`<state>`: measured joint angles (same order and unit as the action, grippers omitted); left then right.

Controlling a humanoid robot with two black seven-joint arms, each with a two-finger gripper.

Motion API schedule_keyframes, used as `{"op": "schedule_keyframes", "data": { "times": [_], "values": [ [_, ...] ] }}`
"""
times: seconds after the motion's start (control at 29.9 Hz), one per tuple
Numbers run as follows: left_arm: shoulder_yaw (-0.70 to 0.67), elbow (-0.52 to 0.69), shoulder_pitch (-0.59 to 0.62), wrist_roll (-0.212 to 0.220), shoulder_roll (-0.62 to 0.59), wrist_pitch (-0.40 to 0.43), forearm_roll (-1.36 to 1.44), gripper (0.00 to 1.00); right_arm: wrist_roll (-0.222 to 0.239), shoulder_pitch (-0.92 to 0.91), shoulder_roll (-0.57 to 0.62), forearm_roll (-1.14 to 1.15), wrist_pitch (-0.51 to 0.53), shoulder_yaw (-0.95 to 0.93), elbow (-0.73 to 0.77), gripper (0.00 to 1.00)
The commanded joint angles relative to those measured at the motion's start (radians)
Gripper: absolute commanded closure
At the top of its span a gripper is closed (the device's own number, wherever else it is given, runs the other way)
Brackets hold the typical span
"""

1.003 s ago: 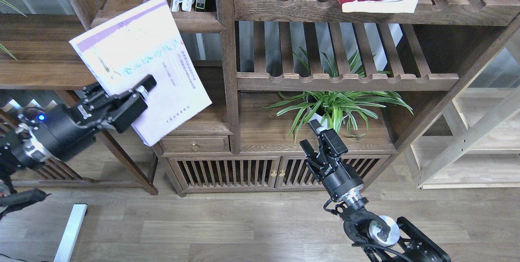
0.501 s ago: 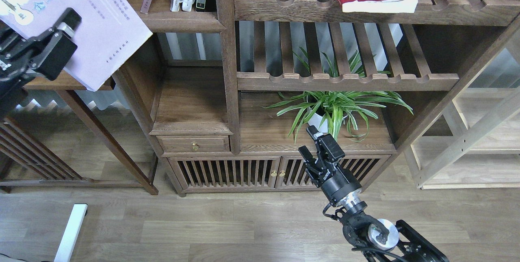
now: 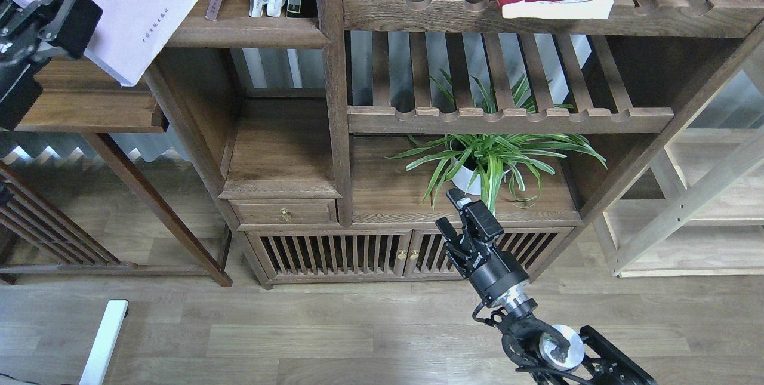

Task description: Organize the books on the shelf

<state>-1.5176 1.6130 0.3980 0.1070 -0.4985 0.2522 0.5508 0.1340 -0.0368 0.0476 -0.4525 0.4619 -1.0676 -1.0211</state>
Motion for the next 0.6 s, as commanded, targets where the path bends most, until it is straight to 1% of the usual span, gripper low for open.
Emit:
{"op": "schedule_keyframes", "data": {
  "times": [0.0, 0.07, 0.27, 0.57],
  "values": [
    [0.046, -0.050, 0.070, 0.000, 0.000, -0.036, 0.008, 0.98, -0.001, 0.002, 0.000, 0.000, 0.003, 0.000, 0.000, 0.07],
    [0.065, -0.070, 0.099, 0.000, 0.000, -0.056, 0.008, 0.98, -0.001, 0.003, 0.000, 0.000, 0.004, -0.002, 0.000, 0.07],
    [0.123, -0.105, 0.173, -0.001, 0.005, -0.154, 0.008, 0.98, -0.001, 0.011, 0.003, 0.000, 0.017, -0.008, 0.000, 0.07],
    [0.209, -0.205, 0.283, -0.010, 0.005, -0.199, 0.009, 0.98, -0.001, 0.017, 0.006, -0.002, 0.026, -0.006, 0.000, 0.07]
  ]
}}
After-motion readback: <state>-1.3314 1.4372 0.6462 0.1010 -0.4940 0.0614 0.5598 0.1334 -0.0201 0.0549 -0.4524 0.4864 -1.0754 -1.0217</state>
